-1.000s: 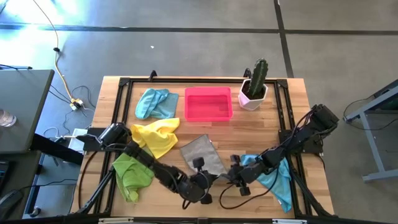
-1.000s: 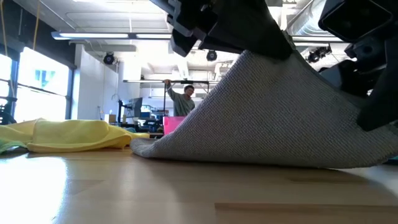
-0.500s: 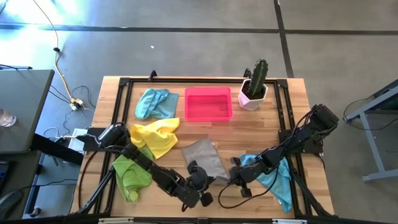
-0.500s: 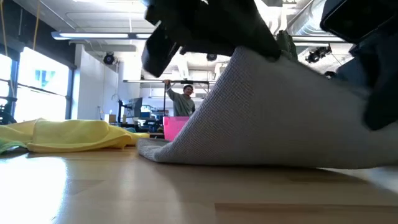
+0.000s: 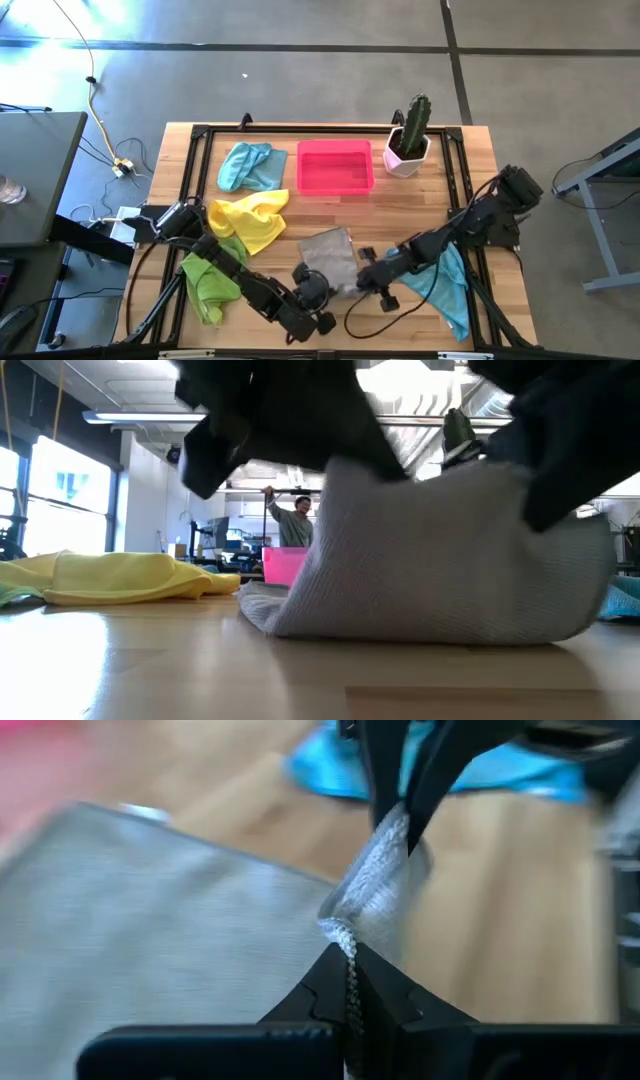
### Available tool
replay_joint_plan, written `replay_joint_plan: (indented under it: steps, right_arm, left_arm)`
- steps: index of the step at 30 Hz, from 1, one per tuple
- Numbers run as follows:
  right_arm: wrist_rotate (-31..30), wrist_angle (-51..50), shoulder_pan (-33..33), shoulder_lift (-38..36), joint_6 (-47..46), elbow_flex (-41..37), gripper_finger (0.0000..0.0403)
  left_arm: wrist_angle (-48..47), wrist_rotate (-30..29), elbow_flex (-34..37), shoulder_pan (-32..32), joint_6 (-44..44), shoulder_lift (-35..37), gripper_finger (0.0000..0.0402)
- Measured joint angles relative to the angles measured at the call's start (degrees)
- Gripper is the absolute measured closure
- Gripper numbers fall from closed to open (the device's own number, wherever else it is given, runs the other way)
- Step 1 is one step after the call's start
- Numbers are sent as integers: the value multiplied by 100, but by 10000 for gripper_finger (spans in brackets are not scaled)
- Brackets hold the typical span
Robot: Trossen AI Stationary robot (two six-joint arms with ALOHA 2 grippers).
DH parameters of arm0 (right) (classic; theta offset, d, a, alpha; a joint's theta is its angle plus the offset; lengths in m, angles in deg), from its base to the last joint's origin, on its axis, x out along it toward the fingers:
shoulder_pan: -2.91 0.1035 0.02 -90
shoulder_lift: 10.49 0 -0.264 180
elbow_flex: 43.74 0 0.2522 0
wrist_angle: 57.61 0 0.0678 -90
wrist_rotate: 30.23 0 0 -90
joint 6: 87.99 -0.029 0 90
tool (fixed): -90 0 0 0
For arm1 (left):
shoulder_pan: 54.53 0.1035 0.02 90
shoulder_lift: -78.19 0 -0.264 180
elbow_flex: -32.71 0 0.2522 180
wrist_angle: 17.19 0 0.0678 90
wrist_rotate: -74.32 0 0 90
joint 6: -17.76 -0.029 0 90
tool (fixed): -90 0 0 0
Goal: Fold microfiber towels
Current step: Fold the gray microfiber cloth
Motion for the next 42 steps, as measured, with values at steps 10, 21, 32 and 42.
replay_joint_plan:
  steps: [10,21,32,42]
  right_arm:
    - [27,-318,-1383,0,1351,54,390]
    - [351,190,-2254,0,2810,45,352]
    - [457,1084,-2695,507,3453,87,350]
    - [463,890,-3025,1335,3813,1198,350]
  left_arm:
    - [-1902,-633,0,313,841,0,401]
    - [-2395,-849,2,507,1064,0,401]
    - [-3352,-1424,2,579,1402,0,401]
    - [-4982,-1473,4,703,2288,0,401]
